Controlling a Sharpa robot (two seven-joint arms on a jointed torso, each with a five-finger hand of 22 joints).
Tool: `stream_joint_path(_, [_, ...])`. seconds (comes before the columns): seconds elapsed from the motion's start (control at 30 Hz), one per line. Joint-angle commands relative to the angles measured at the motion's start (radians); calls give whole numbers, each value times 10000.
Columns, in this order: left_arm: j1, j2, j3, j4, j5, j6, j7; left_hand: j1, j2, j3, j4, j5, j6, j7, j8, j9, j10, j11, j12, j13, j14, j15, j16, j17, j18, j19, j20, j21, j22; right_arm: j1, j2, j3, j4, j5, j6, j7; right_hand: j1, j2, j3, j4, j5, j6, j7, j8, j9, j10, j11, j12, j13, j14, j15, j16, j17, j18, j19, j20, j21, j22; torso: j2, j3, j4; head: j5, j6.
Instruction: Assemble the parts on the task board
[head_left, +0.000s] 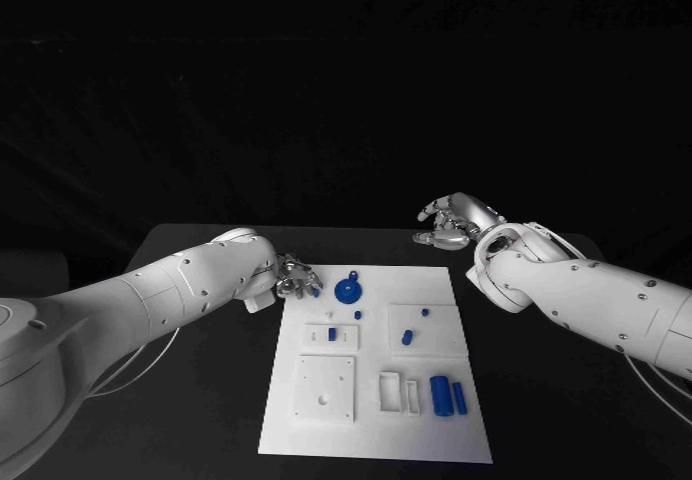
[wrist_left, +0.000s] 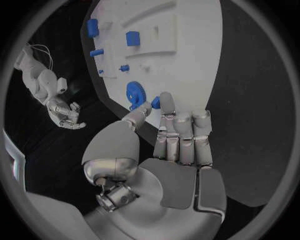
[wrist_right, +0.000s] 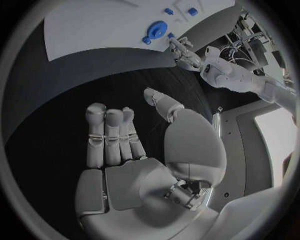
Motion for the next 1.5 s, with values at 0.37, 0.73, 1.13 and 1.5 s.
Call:
stream_joint_path(0.37, [-10,43,-1,9,81,339,19,92,49,-17,-154,44,74,44,61,-17,-42,-8,50,-17,-11,-50,54,-14,122,-46,-1025,-34,69,0,12,5,-3,-52,121,45,18,26,-45,14,25,-16,65,6,13,-26,7,48,-19,29,-11,56,-12,910,51,-1,-62,13,0,17,-10,5,-4])
stream_joint_path(0.73, [-9,29,-3,-28,14,445,-43,254,227,47,-427,249,78,45,76,-48,-30,-6,42,-34,-3,-49,71,-20,108,-27,-1023,-29,72,0,3,6,-1,-44,118,53,2,23,-55,23,31,-16,65,7,14,-25,7,56,-28,32,-11,59,-15,910,56,0,-62,17,4,9,-5,5,-28])
stream_joint_path(1.13, [-9,44,-5,4,-28,481,-41,641,748,253,-1072,1442,301,2,236,-53,114,-39,77,-52,52,-76,141,-22,54,22,-1011,1,84,0,6,6,4,-24,118,63,-22,18,-71,36,52,-17,65,8,15,-24,7,68,-41,34,-11,63,-18,910,62,2,-64,22,-2,7,-2,18,-53])
stream_joint_path(1.5, [-10,-113,-4,293,-18,-276,-62,509,793,219,-1196,2566,775,-140,527,26,499,-160,126,-82,232,-188,281,3,44,150,-1057,49,80,0,6,6,4,-4,101,82,-29,19,-76,40,64,-17,64,9,16,-25,7,72,-47,34,-11,64,-21,910,64,2,-66,25,-3,13,3,27,-49])
